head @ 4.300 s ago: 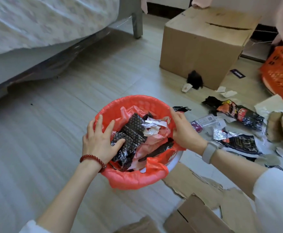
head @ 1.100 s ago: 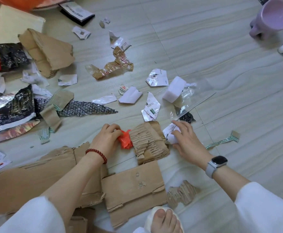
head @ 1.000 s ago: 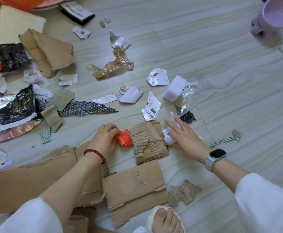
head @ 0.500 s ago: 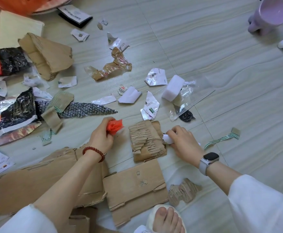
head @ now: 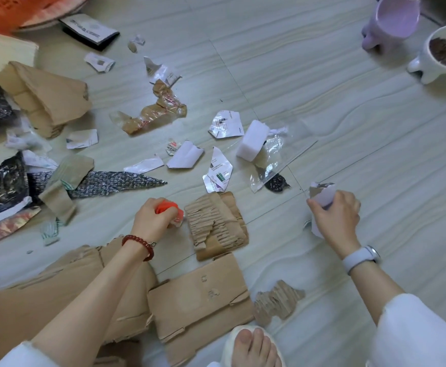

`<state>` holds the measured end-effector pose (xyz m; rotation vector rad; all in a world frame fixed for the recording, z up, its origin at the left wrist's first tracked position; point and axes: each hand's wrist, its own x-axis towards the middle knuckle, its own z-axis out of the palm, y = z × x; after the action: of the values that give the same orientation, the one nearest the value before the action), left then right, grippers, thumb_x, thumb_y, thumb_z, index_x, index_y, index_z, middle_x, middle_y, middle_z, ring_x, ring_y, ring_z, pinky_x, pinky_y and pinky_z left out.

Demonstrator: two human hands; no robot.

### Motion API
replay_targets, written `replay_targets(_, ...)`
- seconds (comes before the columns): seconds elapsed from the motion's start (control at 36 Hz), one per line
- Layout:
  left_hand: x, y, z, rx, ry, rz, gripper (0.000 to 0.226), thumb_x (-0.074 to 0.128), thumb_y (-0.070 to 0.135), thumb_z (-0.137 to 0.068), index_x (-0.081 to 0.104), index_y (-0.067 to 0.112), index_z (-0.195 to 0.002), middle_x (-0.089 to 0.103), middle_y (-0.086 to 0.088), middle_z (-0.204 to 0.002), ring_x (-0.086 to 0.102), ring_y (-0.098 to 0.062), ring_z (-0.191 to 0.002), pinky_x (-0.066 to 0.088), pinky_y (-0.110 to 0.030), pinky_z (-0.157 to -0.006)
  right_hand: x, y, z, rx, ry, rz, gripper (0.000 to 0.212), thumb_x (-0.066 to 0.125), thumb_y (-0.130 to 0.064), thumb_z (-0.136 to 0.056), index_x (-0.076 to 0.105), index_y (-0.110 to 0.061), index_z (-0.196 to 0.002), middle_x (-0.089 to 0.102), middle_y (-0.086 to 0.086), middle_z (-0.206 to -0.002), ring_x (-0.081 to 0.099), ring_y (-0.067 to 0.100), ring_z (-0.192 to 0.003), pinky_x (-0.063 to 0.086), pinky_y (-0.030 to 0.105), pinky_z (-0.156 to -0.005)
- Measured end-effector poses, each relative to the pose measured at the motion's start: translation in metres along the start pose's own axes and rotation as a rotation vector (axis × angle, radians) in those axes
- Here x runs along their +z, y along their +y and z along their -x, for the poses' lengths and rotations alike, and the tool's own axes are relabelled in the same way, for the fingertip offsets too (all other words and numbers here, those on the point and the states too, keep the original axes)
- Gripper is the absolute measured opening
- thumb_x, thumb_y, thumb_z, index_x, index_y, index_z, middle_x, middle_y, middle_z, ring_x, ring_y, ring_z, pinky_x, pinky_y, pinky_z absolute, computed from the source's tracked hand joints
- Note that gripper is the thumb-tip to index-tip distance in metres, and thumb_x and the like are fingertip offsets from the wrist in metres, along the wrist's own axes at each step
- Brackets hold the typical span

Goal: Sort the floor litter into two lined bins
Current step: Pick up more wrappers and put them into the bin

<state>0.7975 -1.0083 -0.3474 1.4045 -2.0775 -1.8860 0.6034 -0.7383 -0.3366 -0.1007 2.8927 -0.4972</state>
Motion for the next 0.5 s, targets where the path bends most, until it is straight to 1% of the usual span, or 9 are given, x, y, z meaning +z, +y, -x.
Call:
replay_targets(0.06, 0.004, -0.001, -0.002, 0.016, 0.013, -0.062, 0.031, 0.064, 0.044, -0.054, 0.061, 0.014, -0.064, 0.060, -0.017, -0.089, 0.057, -0.024, -0.074, 0.048, -0.035, -0.070, -0.001, 0.007, -0.008, 0.077, -0.035, -0.019, 0.049, 0.067, -0.032, -0.080, 0.053, 0.003, -0.112, 0.031, 0.020, -0.144, 0.020, 0.036, -0.135, 0.023, 0.044, -0.108)
replay_targets(0.08, 0.006, -0.002, -0.003, 0.039, 0.018, -0.152, 0.039, 0.064, 0.053, -0.056, 0.060, 0.015, -0.063, 0.059, -0.011, -0.085, 0.055, -0.020, -0.075, 0.045, -0.031, -0.070, 0.001, 0.011, -0.011, 0.113, -0.076, -0.039, 0.053, 0.066, -0.038, -0.078, 0.052, 0.001, -0.113, 0.026, 0.020, -0.147, 0.016, 0.036, -0.138, 0.019, 0.044, -0.110)
replay_targets(0.14, 0.012, -0.003, -0.004, 0.092, 0.034, -0.301, 0.050, 0.064, 0.060, -0.067, 0.056, 0.011, -0.061, 0.054, -0.003, -0.079, 0.051, -0.017, -0.072, 0.039, -0.025, -0.064, 0.007, 0.017, -0.014, 0.153, -0.168, -0.056, 0.065, 0.057, -0.054, -0.065, 0.053, -0.004, -0.107, 0.035, 0.022, -0.140, 0.020, 0.036, -0.135, 0.019, 0.042, -0.110)
replay_targets(0.19, 0.015, -0.003, -0.003, 0.130, 0.100, -0.381, 0.041, 0.065, 0.046, -0.079, 0.052, 0.011, -0.060, 0.046, 0.001, -0.081, 0.049, -0.017, -0.075, 0.041, -0.027, -0.068, 0.014, 0.021, -0.015, 0.136, -0.202, -0.028, 0.065, 0.046, -0.057, -0.056, 0.053, -0.006, -0.097, 0.047, 0.021, -0.122, 0.031, 0.036, -0.125, 0.027, 0.042, -0.105)
replay_targets(0.28, 0.012, -0.011, -0.001, 0.252, 0.153, -0.537, 0.024, 0.063, 0.024, -0.084, 0.051, 0.010, -0.069, 0.042, -0.002, -0.087, 0.046, -0.022, -0.090, 0.036, -0.027, -0.079, 0.026, 0.020, -0.012, -0.001, -0.150, 0.064, 0.046, 0.051, -0.037, -0.072, 0.054, 0.004, -0.093, 0.052, 0.027, -0.107, 0.046, 0.042, -0.108, 0.032, 0.041, -0.093)
replay_targets(0.33, 0.008, -0.021, 0.000, 0.322, 0.139, -0.590, 0.008, 0.063, 0.013, -0.084, 0.057, 0.007, -0.084, 0.044, -0.007, -0.096, 0.046, -0.027, -0.098, 0.035, -0.027, -0.082, 0.037, 0.018, -0.006, -0.152, -0.113, 0.085, 0.038, 0.040, -0.027, -0.076, 0.056, 0.004, -0.092, 0.056, 0.026, -0.103, 0.051, 0.043, -0.100, 0.030, 0.038, -0.088)
replay_targets(0.42, 0.000, -0.034, 0.002, 0.371, 0.035, -0.672, 0.036, 0.065, 0.009, -0.081, 0.059, 0.009, -0.117, 0.047, -0.013, -0.117, 0.043, -0.031, -0.108, 0.038, -0.035, -0.091, 0.051, 0.013, 0.005, -0.271, -0.092, 0.050, 0.022, 0.048, -0.007, -0.078, 0.058, -0.001, -0.097, 0.059, 0.021, -0.103, 0.053, 0.042, -0.095, 0.027, 0.031, -0.082)
replay_targets(0.44, -0.002, -0.037, 0.003, 0.377, -0.003, -0.701, 0.042, 0.067, 0.010, -0.080, 0.058, 0.013, -0.121, 0.046, -0.013, -0.121, 0.041, -0.032, -0.110, 0.038, -0.037, -0.093, 0.053, 0.012, 0.007, -0.294, -0.083, 0.036, 0.021, 0.052, -0.002, -0.080, 0.059, -0.001, -0.100, 0.059, 0.020, -0.104, 0.053, 0.041, -0.095, 0.027, 0.030, -0.081)
replay_targets(0.5, -0.003, -0.042, 0.003, 0.444, -0.047, -0.767, 0.042, 0.072, 0.007, -0.076, 0.062, 0.015, -0.116, 0.049, -0.014, -0.121, 0.043, -0.035, -0.107, 0.040, -0.040, -0.089, 0.055, 0.008, 0.010, -0.316, -0.075, 0.016, 0.024, 0.056, 0.002, -0.081, 0.059, -0.001, -0.105, 0.059, 0.020, -0.105, 0.052, 0.040, -0.096, 0.028, 0.030, -0.080)
